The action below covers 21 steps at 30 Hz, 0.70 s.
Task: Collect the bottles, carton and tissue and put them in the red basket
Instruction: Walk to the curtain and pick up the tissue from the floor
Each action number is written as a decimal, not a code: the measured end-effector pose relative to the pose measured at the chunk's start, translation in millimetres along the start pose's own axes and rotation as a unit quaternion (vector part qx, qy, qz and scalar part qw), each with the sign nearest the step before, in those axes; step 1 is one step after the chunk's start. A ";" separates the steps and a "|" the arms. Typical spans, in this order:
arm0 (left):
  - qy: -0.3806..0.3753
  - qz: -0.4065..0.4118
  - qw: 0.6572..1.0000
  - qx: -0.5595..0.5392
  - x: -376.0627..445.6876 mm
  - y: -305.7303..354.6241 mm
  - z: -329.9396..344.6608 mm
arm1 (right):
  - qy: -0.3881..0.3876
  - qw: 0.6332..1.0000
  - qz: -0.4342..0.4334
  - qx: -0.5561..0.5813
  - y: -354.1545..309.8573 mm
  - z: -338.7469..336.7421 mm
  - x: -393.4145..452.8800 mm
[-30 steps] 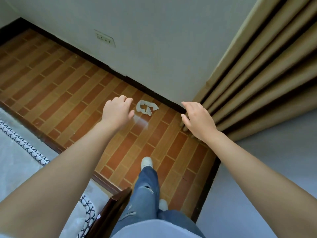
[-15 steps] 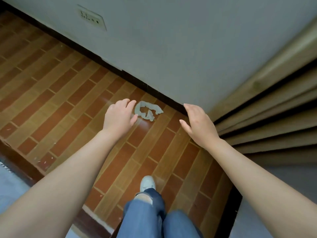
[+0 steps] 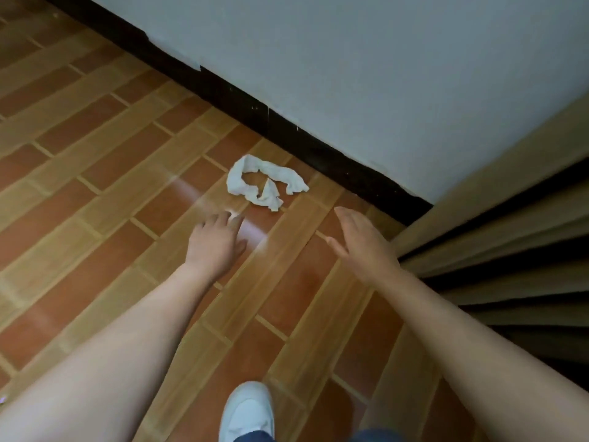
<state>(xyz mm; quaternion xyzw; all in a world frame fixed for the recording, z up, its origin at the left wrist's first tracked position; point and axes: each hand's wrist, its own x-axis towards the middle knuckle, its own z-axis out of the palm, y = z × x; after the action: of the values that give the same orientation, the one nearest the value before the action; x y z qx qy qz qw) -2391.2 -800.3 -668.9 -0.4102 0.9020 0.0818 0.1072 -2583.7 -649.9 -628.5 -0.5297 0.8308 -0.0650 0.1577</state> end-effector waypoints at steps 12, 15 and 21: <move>-0.141 -0.049 0.989 -0.004 40.8 -27.2 95.0 | -0.144 0.989 -0.005 -0.037 22.1 83.6 40.0; -0.166 -0.066 0.984 -0.004 59.1 -36.0 104.5 | -0.145 0.989 -0.013 -0.039 21.3 92.7 58.6; -0.210 -0.072 0.975 -0.008 85.4 -36.7 117.7 | -0.153 0.988 -0.014 -0.013 10.4 108.1 96.5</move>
<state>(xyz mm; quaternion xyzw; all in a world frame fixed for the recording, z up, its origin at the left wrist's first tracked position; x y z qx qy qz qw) -2403.2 -858.2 -806.8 -0.4483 0.8270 0.1650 0.2965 -2594.5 -725.9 -751.8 -0.5468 0.7904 0.0249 0.2751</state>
